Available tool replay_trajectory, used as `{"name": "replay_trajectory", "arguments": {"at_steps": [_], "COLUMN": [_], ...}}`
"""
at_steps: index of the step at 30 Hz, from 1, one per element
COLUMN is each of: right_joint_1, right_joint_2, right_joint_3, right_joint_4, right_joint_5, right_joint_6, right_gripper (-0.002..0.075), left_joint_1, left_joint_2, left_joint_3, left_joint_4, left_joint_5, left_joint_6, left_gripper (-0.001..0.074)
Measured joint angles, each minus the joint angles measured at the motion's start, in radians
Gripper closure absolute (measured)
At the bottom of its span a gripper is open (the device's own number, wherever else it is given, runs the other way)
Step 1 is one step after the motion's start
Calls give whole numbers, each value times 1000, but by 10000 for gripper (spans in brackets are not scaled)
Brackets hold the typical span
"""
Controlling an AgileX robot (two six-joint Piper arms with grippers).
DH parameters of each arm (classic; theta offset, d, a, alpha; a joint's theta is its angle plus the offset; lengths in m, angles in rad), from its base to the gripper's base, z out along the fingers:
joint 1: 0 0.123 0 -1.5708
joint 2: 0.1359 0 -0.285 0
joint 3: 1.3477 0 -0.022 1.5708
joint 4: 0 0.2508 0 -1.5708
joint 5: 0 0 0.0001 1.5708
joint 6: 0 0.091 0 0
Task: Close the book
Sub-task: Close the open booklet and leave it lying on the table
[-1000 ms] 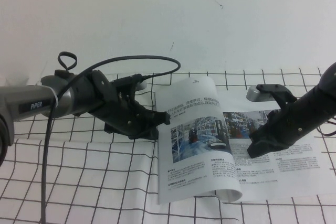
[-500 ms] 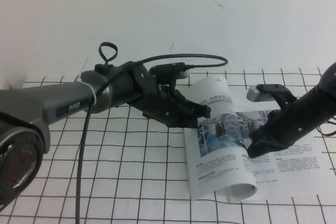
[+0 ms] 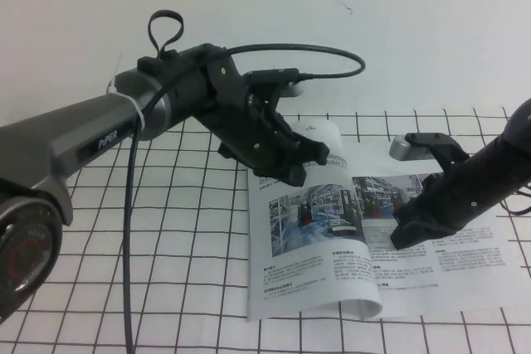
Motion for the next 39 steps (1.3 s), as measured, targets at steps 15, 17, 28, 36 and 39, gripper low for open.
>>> {"name": "replay_trajectory", "arguments": {"at_steps": [15,17,28,36,39], "right_joint_1": [0,0,0,0,0], "right_joint_2": [0,0,0,0,0], "right_joint_3": [0,0,0,0,0], "right_joint_4": [6,8,9,10,10], "right_joint_5": [-2,-2,-2,-2,-2], "right_joint_6": [0,0,-18,-23,-24], "right_gripper": [729,729,729,729,729], "left_joint_1": [119,115,117,119,114], "left_joint_2": [30,49,134,181,182], "left_joint_3": [0,0,-12,-11,-11], "left_joint_4": [117,126,-15,-420,-565], "left_joint_5": [130,141,122,94,100], "left_joint_6": [-153,-157,-103,175,270], "left_gripper": [666,568,332,340,342]}}
